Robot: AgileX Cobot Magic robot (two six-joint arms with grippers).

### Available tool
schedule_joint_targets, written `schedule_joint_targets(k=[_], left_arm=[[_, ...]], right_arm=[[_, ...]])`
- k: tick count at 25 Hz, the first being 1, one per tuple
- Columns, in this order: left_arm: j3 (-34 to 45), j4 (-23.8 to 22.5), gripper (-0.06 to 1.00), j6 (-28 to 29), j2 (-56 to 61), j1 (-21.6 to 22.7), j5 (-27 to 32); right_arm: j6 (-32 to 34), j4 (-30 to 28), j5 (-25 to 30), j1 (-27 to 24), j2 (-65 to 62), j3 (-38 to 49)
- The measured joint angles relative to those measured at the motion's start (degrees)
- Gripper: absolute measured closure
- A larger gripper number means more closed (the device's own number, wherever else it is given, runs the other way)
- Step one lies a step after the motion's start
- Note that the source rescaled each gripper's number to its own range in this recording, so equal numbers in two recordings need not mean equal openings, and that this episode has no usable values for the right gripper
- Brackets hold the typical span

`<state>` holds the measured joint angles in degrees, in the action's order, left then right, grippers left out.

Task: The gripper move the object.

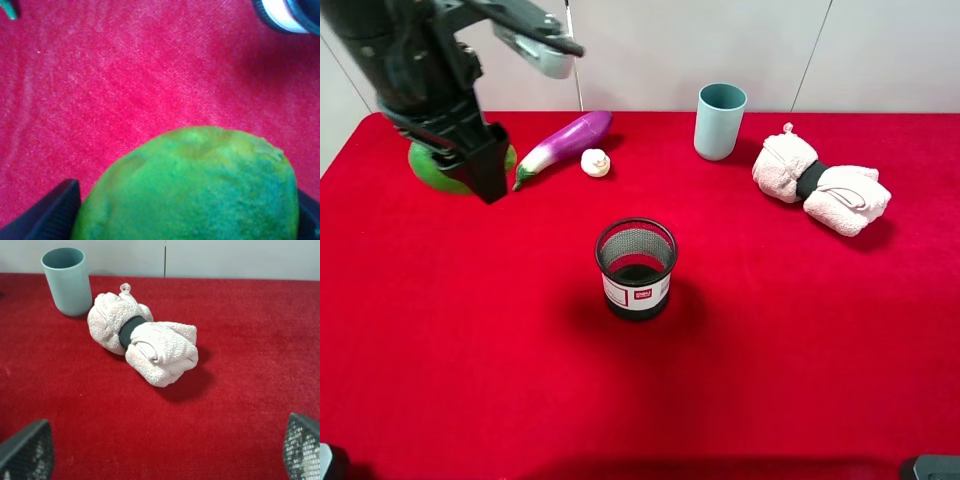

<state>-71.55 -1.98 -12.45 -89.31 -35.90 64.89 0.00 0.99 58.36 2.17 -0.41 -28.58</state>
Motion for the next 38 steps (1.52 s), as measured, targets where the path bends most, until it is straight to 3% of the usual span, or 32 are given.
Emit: schedule_joint_targets(k=[6,21,38], left_arm=[[-7.71,-0.86,0.94,3.0,-5.9,-5.2,3.2],[-26.13,-1.05,0.94,3.39,-19.86,-15.41,3.38],[-34.61,-0.83,0.94,3.34,-28.13,-21.16,0.8]], right_arm=[[0.0,0.0,0.0,0.0,0.0,0.0],[0.0,0.0,0.0,0.0,0.0,0.0],[0.0,0.0,0.0,0.0,0.0,0.0]])
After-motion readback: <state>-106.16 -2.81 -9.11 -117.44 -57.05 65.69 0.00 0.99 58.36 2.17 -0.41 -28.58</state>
